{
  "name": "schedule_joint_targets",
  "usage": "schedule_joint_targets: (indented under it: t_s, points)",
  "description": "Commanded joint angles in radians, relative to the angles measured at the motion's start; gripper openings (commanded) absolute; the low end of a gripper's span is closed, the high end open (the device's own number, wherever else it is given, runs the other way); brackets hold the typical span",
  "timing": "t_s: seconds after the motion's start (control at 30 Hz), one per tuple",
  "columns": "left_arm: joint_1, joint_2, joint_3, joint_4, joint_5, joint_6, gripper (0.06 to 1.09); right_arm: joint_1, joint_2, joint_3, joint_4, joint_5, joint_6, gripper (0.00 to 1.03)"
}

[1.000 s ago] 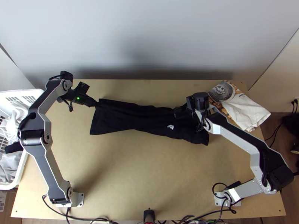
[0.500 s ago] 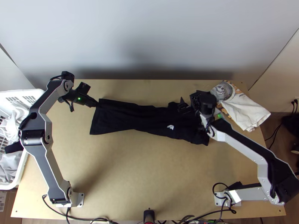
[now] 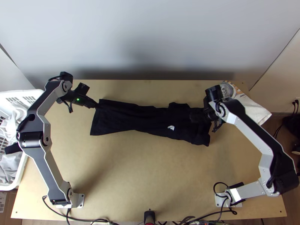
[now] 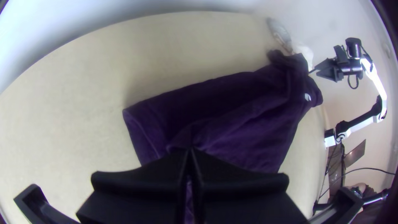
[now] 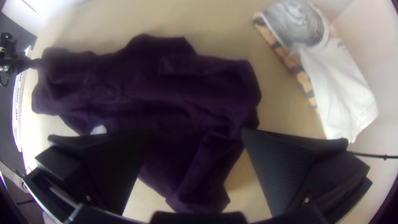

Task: Fold the t-shirt

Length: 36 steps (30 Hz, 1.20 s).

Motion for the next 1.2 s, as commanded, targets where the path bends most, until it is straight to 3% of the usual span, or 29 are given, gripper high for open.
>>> schedule_joint_targets:
  t_s: [0.0, 0.37, 0.47, 0.57, 0.67, 0.73, 0.93, 1.07, 1.17]
  points:
    - [-0.009, -0.008, -0.008, 0.001, 0.000, 0.004, 0.09, -0.052, 0.068, 0.032, -0.233, -0.048, 0.083, 0.98]
    - [-0.003, -0.019, -0.008, 0.001, -0.005, 0.004, 0.09, 0.063, 0.066, -0.030, -0.312, -0.095, 0.140, 0.95]
    - [-0.003, -0.020, -0.014, 0.001, -0.003, 0.007, 0.09, 0.097, 0.002, -0.062, -0.276, -0.094, 0.208, 0.76]
    - [0.000, -0.020, -0.015, 0.002, -0.005, 0.007, 0.09, 0.091, -0.029, -0.076, -0.208, -0.094, 0.252, 0.19]
    - [0.003, -0.020, -0.015, 0.002, -0.005, 0.007, 0.09, 0.059, -0.047, -0.115, -0.145, -0.092, 0.223, 0.15]
    - [0.003, -0.020, -0.015, 0.002, -0.005, 0.008, 0.09, 0.051, -0.049, -0.134, -0.144, -0.089, 0.178, 0.03]
    - [0.016, -0.020, -0.014, 0.002, -0.005, 0.016, 0.09, 0.059, -0.075, -0.165, -0.225, -0.090, 0.143, 0.03]
    - [0.022, -0.020, -0.012, 0.002, -0.005, 0.022, 0.09, 0.057, -0.073, -0.165, -0.365, -0.100, 0.051, 0.03]
    - [0.022, -0.019, -0.009, 0.004, -0.005, 0.024, 0.09, 0.066, -0.078, -0.163, -0.457, -0.189, -0.018, 0.03]
